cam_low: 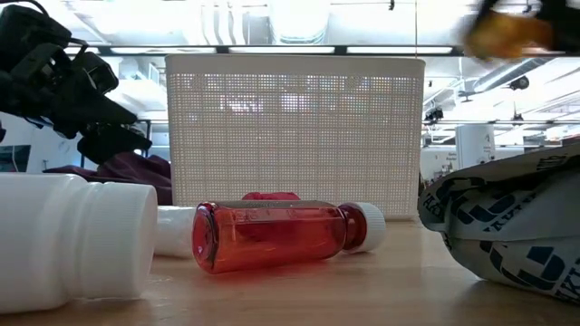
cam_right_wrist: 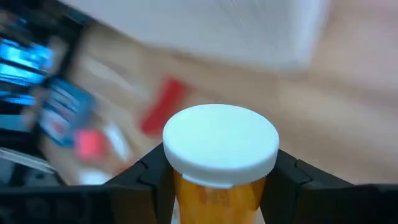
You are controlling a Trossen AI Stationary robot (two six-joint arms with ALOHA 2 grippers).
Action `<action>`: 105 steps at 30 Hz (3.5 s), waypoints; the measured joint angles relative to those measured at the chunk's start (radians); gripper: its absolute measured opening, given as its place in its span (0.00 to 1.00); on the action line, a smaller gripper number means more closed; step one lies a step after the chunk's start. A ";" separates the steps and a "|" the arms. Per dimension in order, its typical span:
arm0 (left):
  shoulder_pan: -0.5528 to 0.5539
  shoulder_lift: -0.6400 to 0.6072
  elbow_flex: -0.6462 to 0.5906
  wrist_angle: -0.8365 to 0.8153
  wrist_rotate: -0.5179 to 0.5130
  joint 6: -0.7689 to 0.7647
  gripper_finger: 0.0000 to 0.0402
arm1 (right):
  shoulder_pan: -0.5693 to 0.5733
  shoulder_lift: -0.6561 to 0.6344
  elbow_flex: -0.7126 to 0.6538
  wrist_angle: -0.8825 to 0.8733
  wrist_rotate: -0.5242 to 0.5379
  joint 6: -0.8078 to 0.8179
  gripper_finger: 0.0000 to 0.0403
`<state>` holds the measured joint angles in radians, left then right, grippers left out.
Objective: Pick & place medical supplies in basket/bin
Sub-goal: Put the orange pill bottle into the white bin, then put the pink bandage into the white bin
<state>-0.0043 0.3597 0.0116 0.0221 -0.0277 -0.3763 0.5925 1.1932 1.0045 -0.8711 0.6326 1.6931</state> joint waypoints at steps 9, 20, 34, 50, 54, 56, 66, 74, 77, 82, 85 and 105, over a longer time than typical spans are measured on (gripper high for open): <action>0.000 0.000 0.000 0.000 0.000 0.000 0.67 | -0.390 0.038 0.305 0.271 -0.036 -0.743 0.37; 0.000 0.000 0.000 0.000 0.000 0.000 0.67 | -0.818 0.328 0.425 0.194 -0.399 -0.985 0.38; 0.000 0.000 0.000 0.000 0.000 0.000 0.67 | -0.902 0.542 0.585 0.049 -0.405 -1.111 0.74; 0.000 -0.001 -0.001 0.026 -0.077 -0.141 0.67 | -0.739 0.317 0.704 -0.008 -0.158 -1.300 0.91; -0.001 -0.001 0.019 0.084 -0.077 -0.527 0.67 | -0.706 0.280 0.678 -0.063 -0.161 -1.259 0.91; -0.001 -0.001 0.027 0.093 -0.085 -0.637 0.67 | -0.689 0.279 0.667 -0.106 -0.160 -1.223 0.91; -0.006 0.000 0.038 0.123 -0.018 -0.789 0.67 | -0.603 0.280 0.588 -0.304 -0.350 -1.070 0.91; -0.129 0.082 0.246 -0.174 0.010 -0.787 0.65 | -0.530 0.251 0.439 -0.427 -0.409 -0.889 0.91; -0.217 0.192 0.402 -0.447 0.010 -0.755 0.62 | -0.493 0.232 0.368 -0.432 -0.448 -0.853 0.91; -0.350 0.398 0.611 -0.677 -0.068 -0.712 0.59 | -0.437 0.186 0.334 -0.317 -0.385 -0.803 0.91; -0.364 0.487 0.672 -0.680 -0.093 -0.677 0.59 | -0.440 0.180 0.383 -0.276 -0.341 -0.824 0.91; -0.632 0.959 0.980 -0.813 -0.111 -0.891 0.59 | -0.238 0.006 0.384 -0.686 0.003 -0.551 0.91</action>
<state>-0.6366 1.3182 0.9921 -0.7909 -0.1389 -1.2677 0.3550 1.1993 1.3886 -1.5575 0.6360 1.1416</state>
